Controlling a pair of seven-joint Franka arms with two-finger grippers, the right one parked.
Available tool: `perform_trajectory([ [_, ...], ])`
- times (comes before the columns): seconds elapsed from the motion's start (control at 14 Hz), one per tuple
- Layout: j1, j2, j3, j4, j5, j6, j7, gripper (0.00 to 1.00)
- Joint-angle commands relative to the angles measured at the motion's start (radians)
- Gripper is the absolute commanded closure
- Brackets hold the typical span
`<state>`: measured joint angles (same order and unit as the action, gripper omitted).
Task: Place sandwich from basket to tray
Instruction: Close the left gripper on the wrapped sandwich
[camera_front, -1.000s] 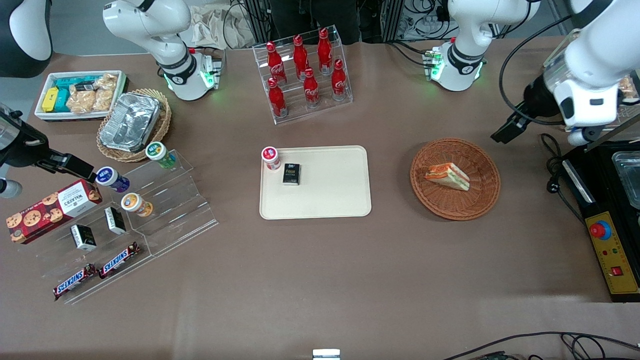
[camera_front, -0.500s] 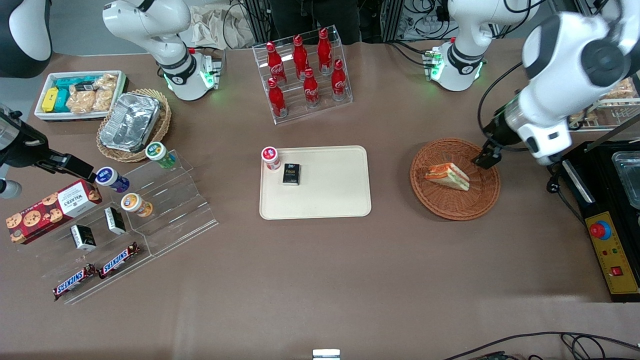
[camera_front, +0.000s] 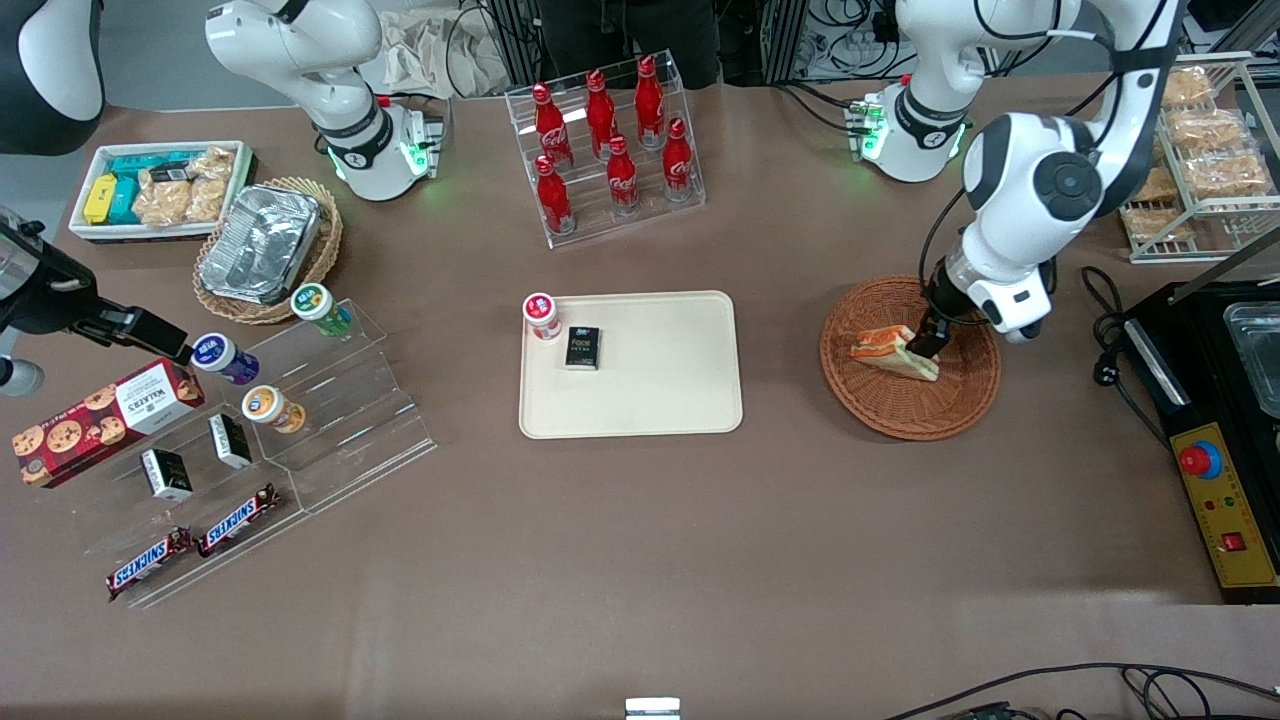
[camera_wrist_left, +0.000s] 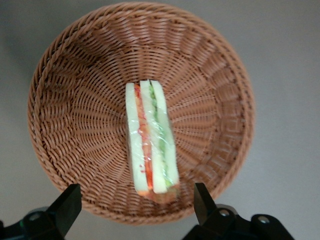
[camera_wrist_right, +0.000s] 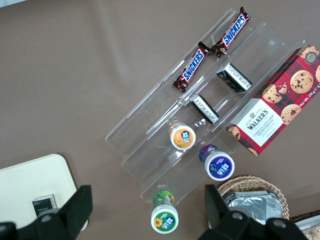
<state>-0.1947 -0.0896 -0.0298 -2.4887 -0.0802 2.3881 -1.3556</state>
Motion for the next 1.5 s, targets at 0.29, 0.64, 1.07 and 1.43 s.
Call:
perform_trajectory([
  [0.29,-0.017,0.103,0.002,-0.048,0.023,0.187,-0.022,0.0],
  [0.64,-0.015,0.168,0.001,-0.052,0.036,0.247,-0.016,0.19],
  [1.07,-0.015,0.188,0.001,-0.035,0.039,0.246,-0.002,1.0],
  [1.43,-0.014,0.1,0.001,0.106,0.037,0.04,0.084,1.0],
])
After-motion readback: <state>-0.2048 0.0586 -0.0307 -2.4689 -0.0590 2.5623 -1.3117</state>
